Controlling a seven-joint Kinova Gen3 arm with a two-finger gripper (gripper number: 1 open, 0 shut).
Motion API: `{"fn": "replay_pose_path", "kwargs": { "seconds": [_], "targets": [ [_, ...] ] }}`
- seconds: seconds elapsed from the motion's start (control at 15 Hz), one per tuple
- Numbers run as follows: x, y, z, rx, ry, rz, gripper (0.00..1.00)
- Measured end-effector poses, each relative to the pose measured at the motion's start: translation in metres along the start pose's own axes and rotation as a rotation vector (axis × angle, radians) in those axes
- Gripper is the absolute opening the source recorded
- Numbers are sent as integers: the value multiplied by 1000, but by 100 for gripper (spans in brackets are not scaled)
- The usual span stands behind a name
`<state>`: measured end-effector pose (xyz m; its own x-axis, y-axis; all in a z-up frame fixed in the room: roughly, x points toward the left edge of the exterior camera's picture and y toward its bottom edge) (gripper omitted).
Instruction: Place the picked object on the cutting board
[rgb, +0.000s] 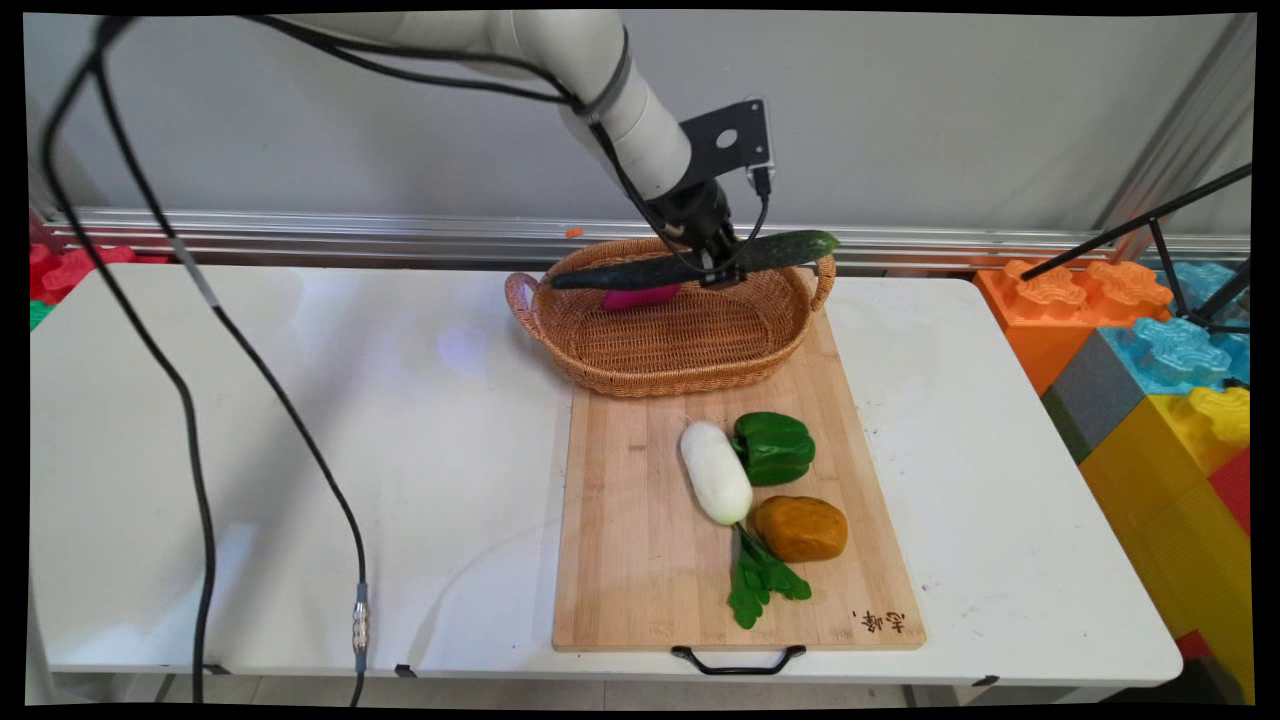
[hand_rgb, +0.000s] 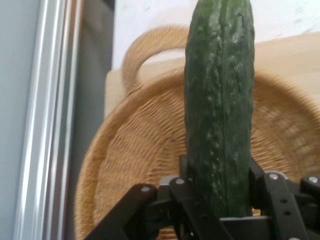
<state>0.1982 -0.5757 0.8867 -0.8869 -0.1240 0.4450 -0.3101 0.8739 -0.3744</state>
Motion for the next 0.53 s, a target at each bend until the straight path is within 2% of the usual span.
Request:
{"fn": "replay_pose_path", "kwargs": {
  "seconds": [0.13, 0.47, 0.53],
  "targets": [
    [13, 16, -19, -30, 5, 13, 0],
    [37, 82, -60, -207, 1, -35, 0],
    [38, 92, -63, -232, 0, -45, 0]
  ]
}}
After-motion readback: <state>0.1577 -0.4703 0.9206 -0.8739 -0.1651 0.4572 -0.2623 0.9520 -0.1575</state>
